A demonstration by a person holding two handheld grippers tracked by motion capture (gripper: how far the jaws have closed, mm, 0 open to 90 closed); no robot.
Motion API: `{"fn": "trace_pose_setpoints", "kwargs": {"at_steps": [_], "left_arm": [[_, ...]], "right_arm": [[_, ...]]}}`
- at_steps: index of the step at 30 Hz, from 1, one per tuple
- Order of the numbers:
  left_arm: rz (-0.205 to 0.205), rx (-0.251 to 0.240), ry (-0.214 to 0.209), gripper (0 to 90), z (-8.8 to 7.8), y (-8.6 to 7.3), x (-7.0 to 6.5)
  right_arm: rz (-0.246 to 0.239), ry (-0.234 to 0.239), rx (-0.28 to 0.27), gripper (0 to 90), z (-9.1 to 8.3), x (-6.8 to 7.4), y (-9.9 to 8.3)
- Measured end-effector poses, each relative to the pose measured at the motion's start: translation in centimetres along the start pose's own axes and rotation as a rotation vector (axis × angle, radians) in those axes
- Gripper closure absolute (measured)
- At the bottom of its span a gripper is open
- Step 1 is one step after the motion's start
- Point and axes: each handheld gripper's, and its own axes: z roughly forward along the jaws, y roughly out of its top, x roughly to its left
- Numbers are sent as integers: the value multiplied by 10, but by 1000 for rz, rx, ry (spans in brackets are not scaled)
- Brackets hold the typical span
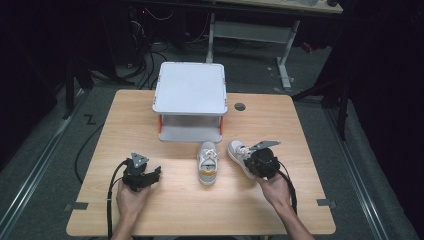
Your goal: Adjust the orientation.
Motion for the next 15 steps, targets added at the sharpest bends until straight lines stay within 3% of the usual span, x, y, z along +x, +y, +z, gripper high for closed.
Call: {"fn": "trace_pose_setpoints", "kwargs": {"at_steps": [10,15], "left_arm": [[-2,-2,-3,365,0,0,0],[-16,-4,-13,381,-1,0,2]], "right_arm": [[-15,-34,64,849,26,19,21],[5,43,77,799,30,25,27]]}}
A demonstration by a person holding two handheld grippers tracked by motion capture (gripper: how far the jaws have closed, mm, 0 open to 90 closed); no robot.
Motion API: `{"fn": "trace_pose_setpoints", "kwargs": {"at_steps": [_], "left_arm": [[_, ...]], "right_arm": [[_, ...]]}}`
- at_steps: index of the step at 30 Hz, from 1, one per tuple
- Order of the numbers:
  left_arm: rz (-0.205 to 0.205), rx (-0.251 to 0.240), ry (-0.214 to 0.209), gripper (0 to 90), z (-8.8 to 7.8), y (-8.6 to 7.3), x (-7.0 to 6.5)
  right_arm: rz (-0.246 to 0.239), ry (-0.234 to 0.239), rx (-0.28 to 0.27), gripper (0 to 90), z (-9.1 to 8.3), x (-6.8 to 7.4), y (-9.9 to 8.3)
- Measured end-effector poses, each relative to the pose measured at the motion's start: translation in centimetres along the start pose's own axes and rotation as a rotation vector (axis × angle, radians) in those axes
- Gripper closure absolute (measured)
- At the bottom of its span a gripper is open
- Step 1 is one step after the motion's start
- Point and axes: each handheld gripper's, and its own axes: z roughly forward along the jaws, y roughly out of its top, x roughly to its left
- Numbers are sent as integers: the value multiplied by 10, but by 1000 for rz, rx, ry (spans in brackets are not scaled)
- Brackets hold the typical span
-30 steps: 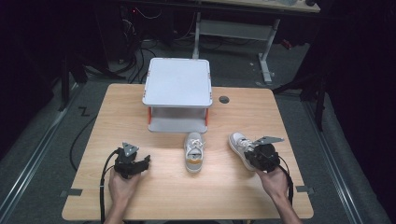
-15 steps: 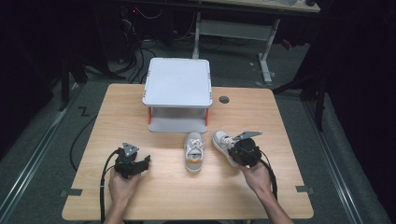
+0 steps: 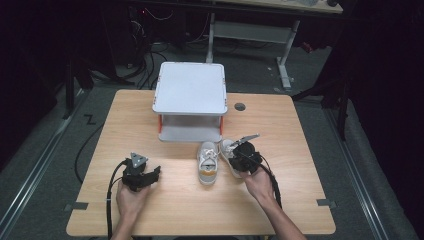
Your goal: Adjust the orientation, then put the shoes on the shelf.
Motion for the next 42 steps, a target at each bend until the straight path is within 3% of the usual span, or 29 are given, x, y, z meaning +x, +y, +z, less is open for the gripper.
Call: {"fn": "trace_pose_setpoints", "kwargs": {"at_steps": [9,16,27,28,34,42], "left_arm": [[5,-1,-2,381,0,-1,-1],[12,3,2,380,0,0,-2],[12,4,13,375,0,0,-4],[12,5,16,375,0,0,-4],[9,6,21,370,1,0,-5],[9,8,15,340,1,0,-6]], "right_arm": [[-15,61,38,729,9,15,7],[13,96,2,605,7,12,3],[48,170,-143,544,-23,-3,-16],[65,186,-202,537,-32,-10,-24],[111,148,-304,525,-45,-34,-45],[179,28,-324,484,-35,-70,-80]]}}
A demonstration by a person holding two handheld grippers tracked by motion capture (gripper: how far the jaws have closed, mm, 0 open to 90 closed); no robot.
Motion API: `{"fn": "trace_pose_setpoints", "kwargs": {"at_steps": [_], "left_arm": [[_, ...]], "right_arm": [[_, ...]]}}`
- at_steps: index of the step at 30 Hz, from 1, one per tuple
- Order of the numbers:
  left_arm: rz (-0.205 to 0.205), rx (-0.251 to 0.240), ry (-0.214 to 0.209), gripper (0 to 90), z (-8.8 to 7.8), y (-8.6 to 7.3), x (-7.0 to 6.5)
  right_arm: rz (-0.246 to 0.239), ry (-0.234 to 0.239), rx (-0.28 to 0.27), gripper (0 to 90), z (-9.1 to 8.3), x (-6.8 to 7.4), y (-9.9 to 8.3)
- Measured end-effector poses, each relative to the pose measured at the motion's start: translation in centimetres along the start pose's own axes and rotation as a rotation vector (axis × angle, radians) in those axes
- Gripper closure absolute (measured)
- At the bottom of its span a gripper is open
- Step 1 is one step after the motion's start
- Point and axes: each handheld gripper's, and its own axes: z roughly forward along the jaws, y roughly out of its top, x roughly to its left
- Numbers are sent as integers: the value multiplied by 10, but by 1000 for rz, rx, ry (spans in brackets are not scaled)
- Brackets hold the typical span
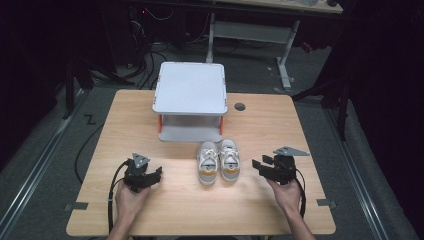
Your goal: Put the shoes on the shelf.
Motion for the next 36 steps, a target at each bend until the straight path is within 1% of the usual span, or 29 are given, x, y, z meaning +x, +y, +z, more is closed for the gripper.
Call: {"fn": "trace_pose_setpoints", "kwargs": {"at_steps": [1,2,6,8,12,16,18,19,20,21,22,23,24,25,26,31,32,36], "left_arm": [[3,-2,-3,334,0,0,0],[3,-2,-3,330,0,0,0],[8,2,-3,322,0,0,0],[10,2,-4,322,0,0,-1],[14,3,-8,322,0,0,-1],[20,2,-10,326,0,0,-2],[17,2,-14,324,0,1,-3],[23,2,-18,323,0,2,-4],[20,-5,-17,323,0,2,-5],[23,-7,-18,323,-1,3,-5],[12,-20,-23,323,-2,5,-5],[12,-20,-23,323,-2,5,-5],[0,-27,-32,323,-3,8,-6],[8,-28,-36,323,-4,10,-6],[1,-32,-40,323,-5,11,-8],[10,-45,-54,321,-11,20,-13],[2,-52,-58,321,-12,21,-13],[-20,-50,-69,322,-15,30,-13]], "right_arm": [[-1,-22,-4,483,1,-5,-4],[-1,-54,-4,482,2,-10,-9],[0,-130,-1,470,6,-23,-21],[6,-154,-2,461,7,-29,-26],[-5,-206,19,452,11,-41,-34],[-2,-240,29,439,13,-46,-41],[-5,-247,27,435,14,-47,-43],[-4,-250,30,433,14,-48,-44],[-8,-255,34,431,15,-48,-45],[-7,-260,48,425,16,-48,-46],[-8,-264,60,411,18,-49,-47],[-1,-255,50,409,18,-49,-49],[1,-258,51,407,17,-49,-49],[5,-258,51,406,17,-49,-49],[3,-260,50,403,17,-49,-49],[5,-260,51,394,17,-48,-49],[5,-261,51,393,17,-48,-49],[8,-262,50,391,18,-48,-49]]}}
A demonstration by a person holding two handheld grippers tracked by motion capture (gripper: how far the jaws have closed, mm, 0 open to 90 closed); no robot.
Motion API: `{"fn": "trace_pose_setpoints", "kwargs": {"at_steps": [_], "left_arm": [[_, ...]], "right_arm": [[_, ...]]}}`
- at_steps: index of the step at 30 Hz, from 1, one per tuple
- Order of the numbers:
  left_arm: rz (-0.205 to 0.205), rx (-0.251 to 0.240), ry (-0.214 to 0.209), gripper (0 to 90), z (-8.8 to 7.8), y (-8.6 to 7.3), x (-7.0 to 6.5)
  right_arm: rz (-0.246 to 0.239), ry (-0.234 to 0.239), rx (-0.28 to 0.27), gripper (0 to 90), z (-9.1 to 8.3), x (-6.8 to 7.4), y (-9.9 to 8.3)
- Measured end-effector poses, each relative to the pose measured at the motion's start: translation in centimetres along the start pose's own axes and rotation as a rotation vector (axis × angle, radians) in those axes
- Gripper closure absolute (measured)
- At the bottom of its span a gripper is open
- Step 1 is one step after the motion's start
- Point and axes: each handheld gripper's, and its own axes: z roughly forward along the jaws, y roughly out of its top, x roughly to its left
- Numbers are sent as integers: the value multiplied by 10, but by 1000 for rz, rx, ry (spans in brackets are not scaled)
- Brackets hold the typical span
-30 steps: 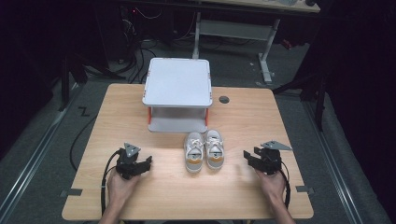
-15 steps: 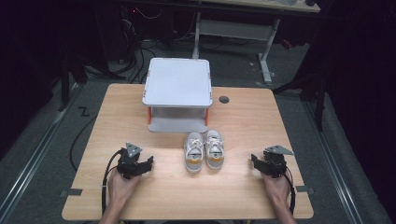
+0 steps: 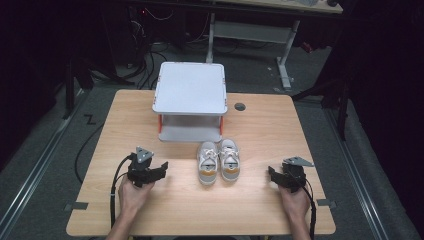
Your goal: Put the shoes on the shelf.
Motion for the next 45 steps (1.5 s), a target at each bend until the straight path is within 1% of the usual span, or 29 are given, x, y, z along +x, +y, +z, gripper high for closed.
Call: {"fn": "trace_pose_setpoints", "kwargs": {"at_steps": [3,4,7,11,12,15,19,21,25,27,29,31,32,34,36,38,40,41,43,45], "left_arm": [[-10,-2,-1,322,-1,4,-2],[-21,-6,-8,320,-4,7,-6],[-4,-24,-26,323,-11,11,-18],[18,-20,-58,333,-18,20,-37],[29,-18,-68,336,-19,23,-43],[70,-9,-74,343,-23,32,-63],[101,9,-96,352,-23,40,-84],[116,21,-97,368,-21,42,-95],[126,43,-111,382,-18,48,-110],[127,51,-116,382,-16,51,-115],[119,59,-130,387,-14,55,-121],[115,63,-134,390,-13,56,-124],[122,81,-138,391,-9,58,-130],[129,101,-138,395,-4,61,-138],[128,126,-139,399,2,63,-144],[124,143,-126,419,9,64,-151],[110,158,-120,448,15,65,-156],[110,158,-120,455,15,65,-156],[66,180,-127,468,25,67,-159],[45,194,-126,479,29,69,-160]], "right_arm": [[-1,0,0,391,0,0,0],[-1,0,0,391,0,0,0],[0,1,0,391,0,0,0],[0,-1,0,390,0,0,0],[0,0,0,391,0,0,0],[-1,1,0,391,0,0,0],[-1,1,0,390,0,0,0],[-2,2,0,391,0,0,0],[-3,3,0,390,0,0,0],[-4,4,0,390,0,0,0],[-5,4,0,390,0,0,0],[-5,4,0,390,0,0,0],[-5,4,0,390,0,0,0],[-5,5,0,390,0,0,0],[-5,4,0,390,0,0,0],[-5,5,0,390,0,0,0],[-5,5,0,390,0,0,0],[-5,5,0,390,0,0,0],[-5,5,0,390,0,0,0],[-5,5,0,389,0,0,0]]}}
